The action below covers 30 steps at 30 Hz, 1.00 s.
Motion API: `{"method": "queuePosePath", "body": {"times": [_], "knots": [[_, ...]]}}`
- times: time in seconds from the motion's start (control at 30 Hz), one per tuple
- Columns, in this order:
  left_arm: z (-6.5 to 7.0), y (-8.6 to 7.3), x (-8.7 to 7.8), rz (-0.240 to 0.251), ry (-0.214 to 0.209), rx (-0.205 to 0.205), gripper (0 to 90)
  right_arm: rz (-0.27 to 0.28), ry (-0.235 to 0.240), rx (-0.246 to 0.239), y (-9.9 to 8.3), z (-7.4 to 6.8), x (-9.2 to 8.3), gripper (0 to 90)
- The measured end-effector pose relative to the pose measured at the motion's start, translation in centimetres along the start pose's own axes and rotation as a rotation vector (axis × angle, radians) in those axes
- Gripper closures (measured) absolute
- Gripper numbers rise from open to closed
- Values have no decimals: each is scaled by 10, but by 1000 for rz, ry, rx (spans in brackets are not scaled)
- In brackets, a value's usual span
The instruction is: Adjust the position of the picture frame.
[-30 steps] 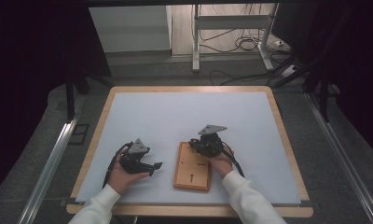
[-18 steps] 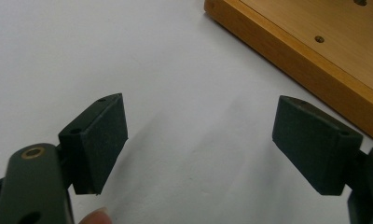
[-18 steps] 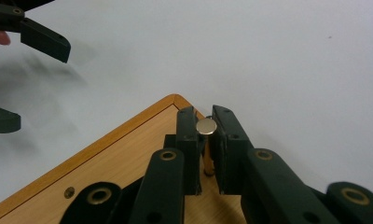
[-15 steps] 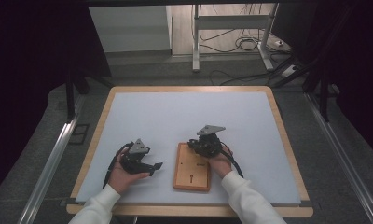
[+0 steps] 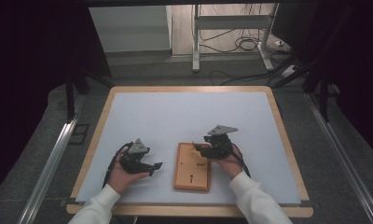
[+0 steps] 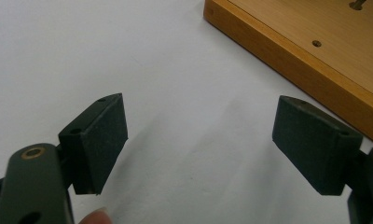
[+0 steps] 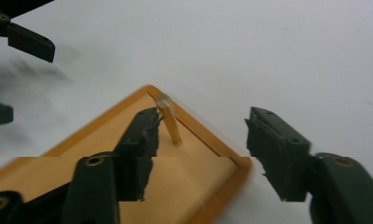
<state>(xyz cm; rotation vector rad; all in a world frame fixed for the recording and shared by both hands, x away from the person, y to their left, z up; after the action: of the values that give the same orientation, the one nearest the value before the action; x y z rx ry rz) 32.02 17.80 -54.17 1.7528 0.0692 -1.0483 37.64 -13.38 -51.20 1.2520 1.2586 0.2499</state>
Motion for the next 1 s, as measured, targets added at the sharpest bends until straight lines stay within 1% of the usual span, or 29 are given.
{"method": "queuePosePath", "body": {"times": [0.03, 0.07, 0.1, 0.13, 0.17, 0.23, 0.33, 0.37, 0.4, 0.43, 0.47, 0.5, 0.6, 0.63, 0.67, 0.7, 0.8, 0.93, 1.0], "knots": [[0, 0, 0, 0, 0, -1, 177, -3, -9, -4, -3, 1, -7, 382], [0, 0, 0, 3, 0, -2, 177, -5, -26, -6, -11, 4, -19, 362], [0, 0, 0, 4, 1, -2, 177, -3, -30, -3, -15, 6, -25, 355], [0, 0, 0, 4, 1, -2, 177, -3, -30, -3, -15, 6, -25, 355], [0, 0, 0, 5, 2, 0, 177, 4, -35, 8, -23, 9, -37, 347], [0, 0, 0, 3, 2, 2, 177, 3, -41, 17, -30, 10, -47, 336], [0, 0, 0, 2, 1, 4, 177, 4, -53, 26, -42, 11, -62, 326], [0, 0, 0, 2, 1, 4, 176, 4, -53, 26, -42, 11, -62, 326], [0, 0, 1, 1, 1, 4, 176, 2, -57, 28, -47, 11, -68, 323], [1, 0, 1, 0, 1, 4, 176, 6, -71, 31, -56, 10, -79, 323], [1, 0, 1, 0, 2, 5, 176, 8, -76, 34, -60, 10, -85, 323], [1, 0, 1, 0, 2, 5, 176, 8, -76, 34, -60, 10, -85, 323], [2, 0, 2, -1, 5, 8, 176, 14, -90, 43, -73, 9, -101, 323], [2, 0, 2, -1, 6, 8, 176, 15, -93, 48, -81, 8, -110, 322], [2, 0, 2, -1, 6, 8, 176, 15, -93, 48, -81, 8, -110, 322], [2, 0, 2, -1, 8, 9, 176, 22, -106, 43, -87, 6, -116, 322], [4, 1, 2, 5, 11, 13, 177, 26, -102, 37, -92, 2, -122, 322], [4, 1, 2, 10, 11, 16, 180, 16, -90, 16, -91, -2, -121, 321], [4, 1, 2, 8, 13, 16, 188, 12, -84, 17, -90, -2, -120, 319]]}}
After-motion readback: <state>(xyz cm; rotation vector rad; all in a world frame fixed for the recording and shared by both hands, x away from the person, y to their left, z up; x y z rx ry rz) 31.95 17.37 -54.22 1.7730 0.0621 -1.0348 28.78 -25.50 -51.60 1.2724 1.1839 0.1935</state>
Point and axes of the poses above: each handheld gripper's, and its own axes: x roughly forward along the jaws, y roughly out of its top, z roughly to its right, the point moved 1 cm from there along x, roughly forward along the jaws, and after that the axes turned 11 degrees about y, right-handed, at the moved point
